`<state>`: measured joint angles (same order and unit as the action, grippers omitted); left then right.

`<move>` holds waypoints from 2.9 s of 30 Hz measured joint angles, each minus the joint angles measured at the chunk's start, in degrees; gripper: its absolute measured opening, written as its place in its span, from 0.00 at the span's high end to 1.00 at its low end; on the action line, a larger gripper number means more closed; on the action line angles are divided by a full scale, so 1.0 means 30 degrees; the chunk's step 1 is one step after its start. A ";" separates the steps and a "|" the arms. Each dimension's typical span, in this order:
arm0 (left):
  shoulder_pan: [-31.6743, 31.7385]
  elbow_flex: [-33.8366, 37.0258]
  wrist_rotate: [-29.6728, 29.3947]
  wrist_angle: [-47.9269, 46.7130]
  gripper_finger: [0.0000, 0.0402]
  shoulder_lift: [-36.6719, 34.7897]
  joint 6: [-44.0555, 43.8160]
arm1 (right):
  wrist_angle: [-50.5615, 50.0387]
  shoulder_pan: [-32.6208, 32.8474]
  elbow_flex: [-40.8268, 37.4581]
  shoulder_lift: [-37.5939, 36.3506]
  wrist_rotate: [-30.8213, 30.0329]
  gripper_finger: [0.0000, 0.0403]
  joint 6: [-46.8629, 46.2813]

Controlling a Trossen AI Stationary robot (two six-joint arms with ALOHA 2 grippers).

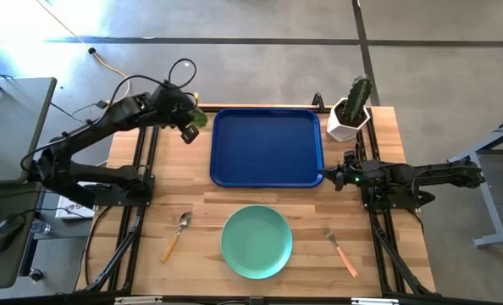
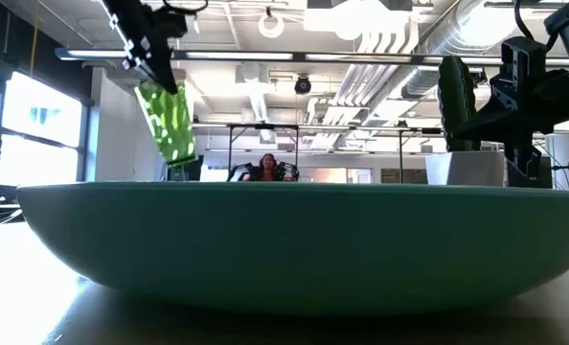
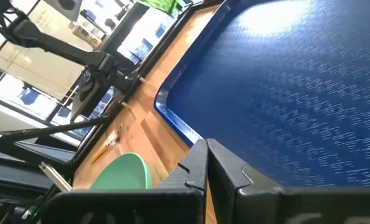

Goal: Pick and place plate/cup/fork/spoon on tray
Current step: Put the green cup on the blue serving tray

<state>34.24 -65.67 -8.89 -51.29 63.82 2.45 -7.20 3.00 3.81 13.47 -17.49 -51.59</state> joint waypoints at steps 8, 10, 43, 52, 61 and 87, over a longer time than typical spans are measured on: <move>-0.0504 -0.2634 0.0070 0.0082 0.99 0.0095 0.2932 | 0.0054 0.0000 -0.0005 0.0003 -0.1029 1.00 0.0199; -0.0575 -0.3278 0.0073 0.0073 0.99 0.0220 0.3516 | 0.0066 -0.0004 -0.0006 0.0007 -0.1329 1.00 0.0204; -0.1683 -0.7046 -0.0223 -0.0129 0.99 0.8301 0.2197 | 0.0073 0.0003 0.0000 0.0002 -0.1188 1.00 -0.0350; -0.1683 -0.7046 -0.0230 -0.0102 0.99 1.0448 0.1190 | 0.0070 -0.0004 0.0000 0.0003 -0.1170 1.00 -0.0310; -0.1660 -0.7038 -0.1389 0.0274 0.99 1.2132 0.0893 | 0.0071 0.0003 0.0000 0.0005 -0.1174 1.00 -0.0306; -0.0626 -0.7053 0.0229 0.0750 0.99 1.3212 0.0260 | 0.0073 -0.0004 0.0000 0.0004 -0.1174 1.00 -0.0299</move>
<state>32.36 -86.83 -8.21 -49.04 103.46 3.22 -6.98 2.99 3.81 13.49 -21.02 -52.49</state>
